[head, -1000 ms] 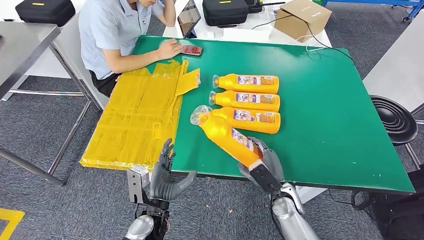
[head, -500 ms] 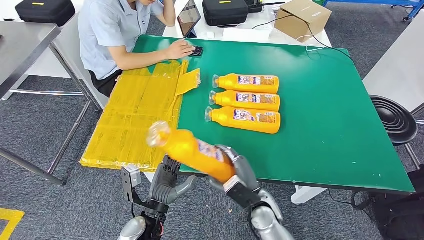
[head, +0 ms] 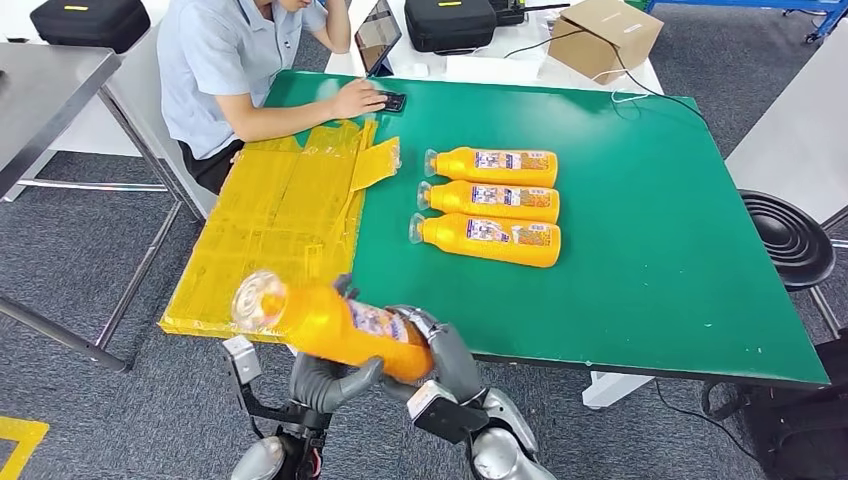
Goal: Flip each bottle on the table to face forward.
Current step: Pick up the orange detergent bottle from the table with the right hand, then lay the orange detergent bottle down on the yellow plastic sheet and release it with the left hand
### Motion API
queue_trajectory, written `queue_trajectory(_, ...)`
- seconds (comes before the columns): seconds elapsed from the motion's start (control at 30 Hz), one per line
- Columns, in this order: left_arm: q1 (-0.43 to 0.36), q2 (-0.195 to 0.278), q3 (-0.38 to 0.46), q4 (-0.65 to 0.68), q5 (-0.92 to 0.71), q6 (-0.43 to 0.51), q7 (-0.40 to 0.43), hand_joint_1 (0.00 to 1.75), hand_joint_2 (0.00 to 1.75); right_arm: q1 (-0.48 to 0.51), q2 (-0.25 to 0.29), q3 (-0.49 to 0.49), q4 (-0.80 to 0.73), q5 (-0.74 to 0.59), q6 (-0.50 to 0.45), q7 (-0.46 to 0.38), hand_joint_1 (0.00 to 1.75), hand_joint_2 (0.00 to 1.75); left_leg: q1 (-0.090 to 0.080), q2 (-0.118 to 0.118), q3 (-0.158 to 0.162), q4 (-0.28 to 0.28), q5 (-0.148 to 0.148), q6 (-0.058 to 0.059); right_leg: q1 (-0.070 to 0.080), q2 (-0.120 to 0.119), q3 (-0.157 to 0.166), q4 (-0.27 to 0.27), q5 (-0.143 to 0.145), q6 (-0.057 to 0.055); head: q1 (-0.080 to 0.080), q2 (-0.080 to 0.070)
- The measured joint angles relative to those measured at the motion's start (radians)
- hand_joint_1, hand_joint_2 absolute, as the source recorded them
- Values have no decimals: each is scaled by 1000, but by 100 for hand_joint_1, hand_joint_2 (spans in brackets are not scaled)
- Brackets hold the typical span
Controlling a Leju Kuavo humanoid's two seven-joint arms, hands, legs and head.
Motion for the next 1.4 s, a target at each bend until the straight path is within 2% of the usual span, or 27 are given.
queue_trajectory(0.17,12,3,1,-51,6,-35,-26,0,175,-23,3,34,31,-22,19,-5,175,175,0,0,0,0,0,0,0,0,0,0,0,0,0,0)
queue_trajectory(0.47,41,20,20,-91,36,-91,-9,1,175,-35,10,35,78,-16,-8,-4,175,175,0,0,0,0,0,0,0,0,0,0,0,0,0,0)
queue_trajectory(0.5,42,20,22,-91,36,-91,-7,12,175,-35,11,34,82,-15,-8,-4,175,175,0,0,0,0,0,0,0,0,0,0,0,0,0,0)
queue_trajectory(0.6,43,23,25,-90,35,-85,16,141,175,-36,14,34,93,-4,-4,-7,175,175,0,0,0,0,0,0,0,0,0,0,0,0,0,0)
queue_trajectory(0.63,42,23,26,-88,34,-80,28,175,175,-36,15,34,96,0,-2,-10,175,175,0,0,0,0,0,0,0,0,0,0,0,0,0,0)
queue_trajectory(0.7,37,24,29,-80,38,-74,49,175,175,-36,16,34,103,8,-3,-15,175,175,0,0,0,0,0,0,0,0,0,0,0,0,0,0)
queue_trajectory(0.73,34,24,29,-75,41,-72,57,175,175,-36,16,34,107,11,-4,-16,164,175,0,0,0,0,0,0,0,0,0,0,0,0,0,0)
queue_trajectory(0.77,31,24,29,-69,44,-72,62,175,175,-36,16,34,109,12,-6,-17,138,175,0,0,0,0,0,0,0,0,0,0,0,0,0,0)
queue_trajectory(0.83,27,24,29,-61,49,-72,68,175,175,-36,16,34,115,13,-8,-18,51,175,0,0,0,0,0,0,0,0,0,0,0,0,0,0)
queue_trajectory(0.87,25,24,29,-57,52,-72,70,175,175,-36,16,34,117,13,-9,-18,18,131,0,0,0,0,0,0,0,0,0,0,0,0,0,0)
queue_trajectory(0.9,23,24,30,-54,56,-72,74,175,175,-36,16,34,118,11,-9,-18,0,87,0,0,0,0,0,0,0,0,0,0,0,0,0,0)
queue_trajectory(0.97,18,24,31,-45,72,-72,83,175,175,-35,17,35,120,-4,-5,-19,0,0,0,0,0,0,0,0,0,0,0,0,0,0,0,0)
queue_trajectory(1.13,8,23,36,-24,110,-67,105,175,175,-35,19,37,120,-42,10,-23,0,0,0,0,0,0,0,0,0,0,0,0,0,0,0,0)
queue_trajectory(1.23,0,23,39,-11,132,-42,117,175,175,-35,20,38,120,-43,-11,-29,0,0,0,0,0,0,0,0,0,0,0,0,0,0,0,0)
queue_trajectory(1.3,-12,24,43,1,112,8,113,170,175,-34,21,39,119,-37,-52,-38,0,0,0,0,0,0,0,0,0,0,0,0,0,0,0,0)
queue_trajectory(1.4,-48,34,51,30,-26,157,80,164,175,-27,21,39,109,-43,-108,-46,0,0,0,0,0,0,0,0,0,0,0,0,0,0,0,0)
